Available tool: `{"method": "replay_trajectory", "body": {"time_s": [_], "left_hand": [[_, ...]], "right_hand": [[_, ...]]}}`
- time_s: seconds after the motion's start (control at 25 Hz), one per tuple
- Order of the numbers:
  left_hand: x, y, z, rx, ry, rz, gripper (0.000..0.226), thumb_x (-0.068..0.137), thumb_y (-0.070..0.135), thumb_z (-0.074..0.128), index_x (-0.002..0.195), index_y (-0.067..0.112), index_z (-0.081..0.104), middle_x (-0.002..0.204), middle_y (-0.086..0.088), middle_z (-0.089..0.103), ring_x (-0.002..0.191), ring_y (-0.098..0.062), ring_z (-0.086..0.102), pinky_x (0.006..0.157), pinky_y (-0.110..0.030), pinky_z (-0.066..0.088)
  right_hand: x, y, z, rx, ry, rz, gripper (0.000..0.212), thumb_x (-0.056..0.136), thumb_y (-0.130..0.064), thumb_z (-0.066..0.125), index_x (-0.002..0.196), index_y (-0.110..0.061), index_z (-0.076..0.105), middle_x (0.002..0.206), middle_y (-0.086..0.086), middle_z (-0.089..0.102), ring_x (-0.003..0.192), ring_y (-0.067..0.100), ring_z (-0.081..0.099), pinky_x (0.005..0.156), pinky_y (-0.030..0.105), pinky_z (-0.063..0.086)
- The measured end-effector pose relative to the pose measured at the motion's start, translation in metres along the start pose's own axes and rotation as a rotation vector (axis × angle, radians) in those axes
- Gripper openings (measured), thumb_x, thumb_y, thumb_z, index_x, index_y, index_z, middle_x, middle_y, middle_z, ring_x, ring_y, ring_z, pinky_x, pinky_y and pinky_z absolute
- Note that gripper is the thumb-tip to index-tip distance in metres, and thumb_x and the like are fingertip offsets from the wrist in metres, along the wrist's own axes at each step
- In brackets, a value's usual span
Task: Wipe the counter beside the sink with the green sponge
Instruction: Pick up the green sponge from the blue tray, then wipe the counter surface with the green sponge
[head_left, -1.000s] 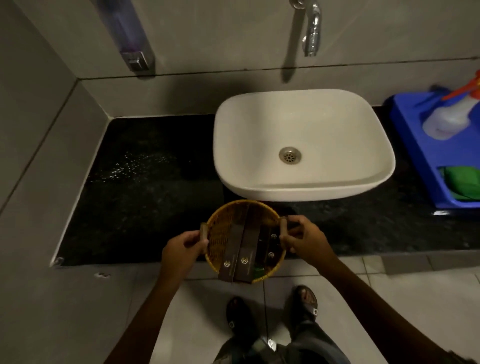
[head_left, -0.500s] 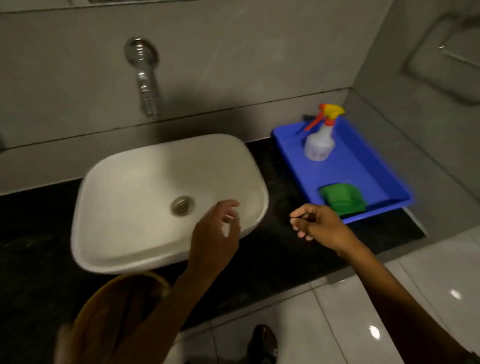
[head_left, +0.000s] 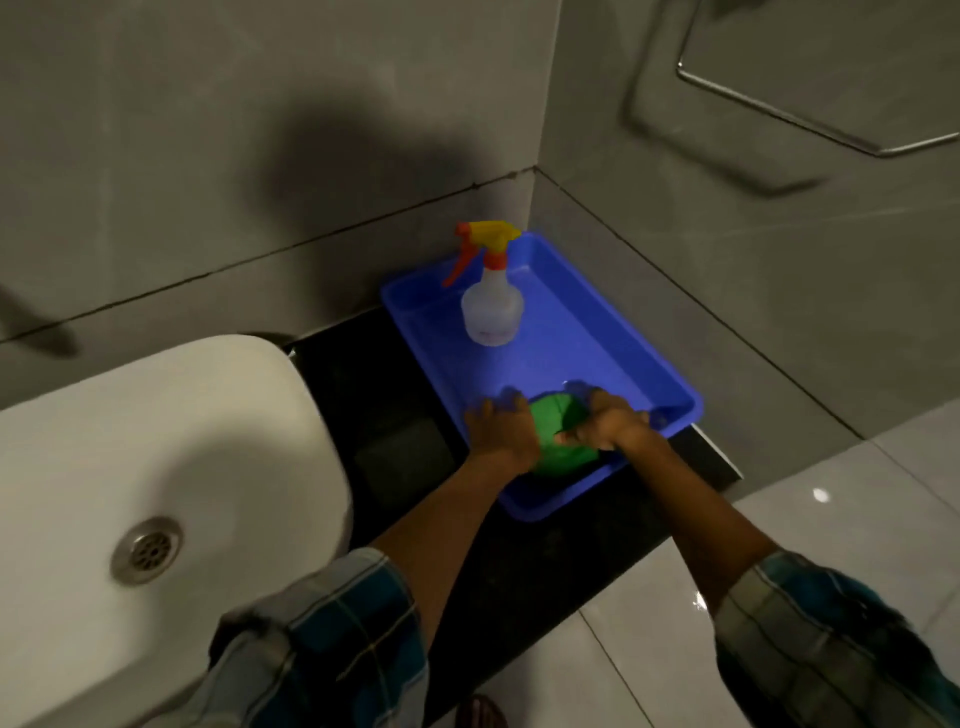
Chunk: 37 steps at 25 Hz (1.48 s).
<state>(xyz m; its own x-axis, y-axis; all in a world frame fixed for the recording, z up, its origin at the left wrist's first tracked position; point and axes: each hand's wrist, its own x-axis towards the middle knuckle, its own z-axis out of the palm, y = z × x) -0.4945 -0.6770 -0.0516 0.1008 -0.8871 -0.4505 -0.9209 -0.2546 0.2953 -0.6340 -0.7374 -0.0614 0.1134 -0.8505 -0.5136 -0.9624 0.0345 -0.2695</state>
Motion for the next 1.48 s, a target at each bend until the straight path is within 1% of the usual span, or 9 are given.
{"method": "replay_trajectory", "body": {"time_s": [0.24,0.36,0.52,0.68,0.8,1.04,1.2,1.36,1.48], "left_hand": [[0.002,-0.008,-0.028,-0.614,0.018,0.011,0.039,0.069,0.013,0.078,0.106,0.005,0.069,0.107,-0.012,0.071,0.103,-0.028,0.065,0.089,-0.038,0.053],[-0.041,-0.032,-0.055,-1.036,0.107,0.114,0.039,0.071,-0.008,0.073,0.110,-0.002,0.065,0.091,-0.012,0.066,0.081,-0.023,0.062,0.086,-0.042,0.052],[-0.136,-0.097,-0.099,-1.494,0.289,0.170,0.044,0.076,-0.005,0.073,0.116,0.007,0.057,0.086,-0.006,0.066,0.074,-0.018,0.065,0.066,-0.027,0.058],[-0.261,-0.211,-0.113,-1.349,0.244,0.246,0.035,0.077,0.019,0.077,0.110,0.021,0.063,0.099,-0.002,0.074,0.090,-0.016,0.073,0.071,-0.027,0.060],[-0.362,-0.317,-0.100,-1.251,0.428,0.118,0.034,0.074,0.016,0.080,0.099,0.030,0.062,0.094,0.001,0.071,0.084,-0.014,0.073,0.065,-0.027,0.060],[-0.494,-0.498,-0.011,-1.232,0.814,-0.384,0.044,0.074,0.015,0.078,0.113,0.013,0.058,0.112,-0.015,0.067,0.103,-0.028,0.065,0.090,-0.050,0.055],[-0.516,-0.568,0.051,-1.200,0.823,-0.612,0.049,0.074,0.030,0.079,0.115,0.016,0.059,0.116,-0.011,0.067,0.105,-0.024,0.064,0.087,-0.033,0.052],[-0.525,-0.626,0.102,-0.652,0.754,-0.688,0.070,0.088,0.051,0.056,0.145,0.018,0.033,0.156,-0.011,0.031,0.147,-0.028,0.017,0.117,-0.041,0.024],[-0.549,-0.672,0.143,-0.248,0.646,-0.872,0.072,0.091,0.064,0.017,0.151,0.023,0.014,0.163,-0.006,0.009,0.149,-0.023,-0.005,0.121,-0.049,0.002]], "right_hand": [[-0.016,0.007,-0.011,0.439,0.016,-0.063,0.075,0.067,-0.020,0.086,0.132,-0.003,0.051,0.130,0.016,0.060,0.116,0.028,0.059,0.099,0.039,0.050],[-0.062,-0.020,-0.031,0.824,-0.077,-0.233,0.044,0.073,-0.002,0.078,0.114,0.002,0.065,0.095,0.005,0.077,0.080,0.009,0.072,0.064,0.018,0.059],[-0.140,-0.099,-0.030,1.082,-0.231,-0.392,0.025,0.076,-0.017,0.073,0.099,-0.009,0.073,0.091,0.004,0.078,0.083,0.016,0.074,0.068,0.023,0.061],[-0.227,-0.199,0.017,1.156,-0.431,-0.538,0.027,0.076,-0.019,0.065,0.100,-0.007,0.071,0.090,0.008,0.078,0.080,0.019,0.075,0.070,0.029,0.062],[-0.298,-0.289,0.083,1.079,-0.576,-0.640,0.039,0.077,-0.017,0.069,0.113,-0.005,0.064,0.105,0.017,0.074,0.091,0.027,0.073,0.072,0.030,0.062],[-0.418,-0.456,0.250,0.454,-0.225,-1.020,0.058,0.082,-0.005,0.069,0.131,-0.028,0.048,0.108,0.000,0.061,0.099,0.021,0.062,0.084,0.026,0.051],[-0.425,-0.521,0.351,0.126,-0.158,-1.074,0.056,0.079,-0.001,0.064,0.131,-0.020,0.055,0.115,0.021,0.058,0.102,0.033,0.060,0.082,0.014,0.036],[-0.395,-0.549,0.408,-0.248,-0.198,-1.076,0.072,0.082,-0.018,0.065,0.145,-0.022,0.030,0.138,0.020,0.037,0.128,0.036,0.042,0.107,0.039,0.034],[-0.396,-0.550,0.447,-0.387,-0.038,-1.154,0.071,0.089,-0.043,0.050,0.148,-0.019,0.020,0.158,0.013,0.018,0.145,0.031,0.014,0.117,0.053,0.013]]}}
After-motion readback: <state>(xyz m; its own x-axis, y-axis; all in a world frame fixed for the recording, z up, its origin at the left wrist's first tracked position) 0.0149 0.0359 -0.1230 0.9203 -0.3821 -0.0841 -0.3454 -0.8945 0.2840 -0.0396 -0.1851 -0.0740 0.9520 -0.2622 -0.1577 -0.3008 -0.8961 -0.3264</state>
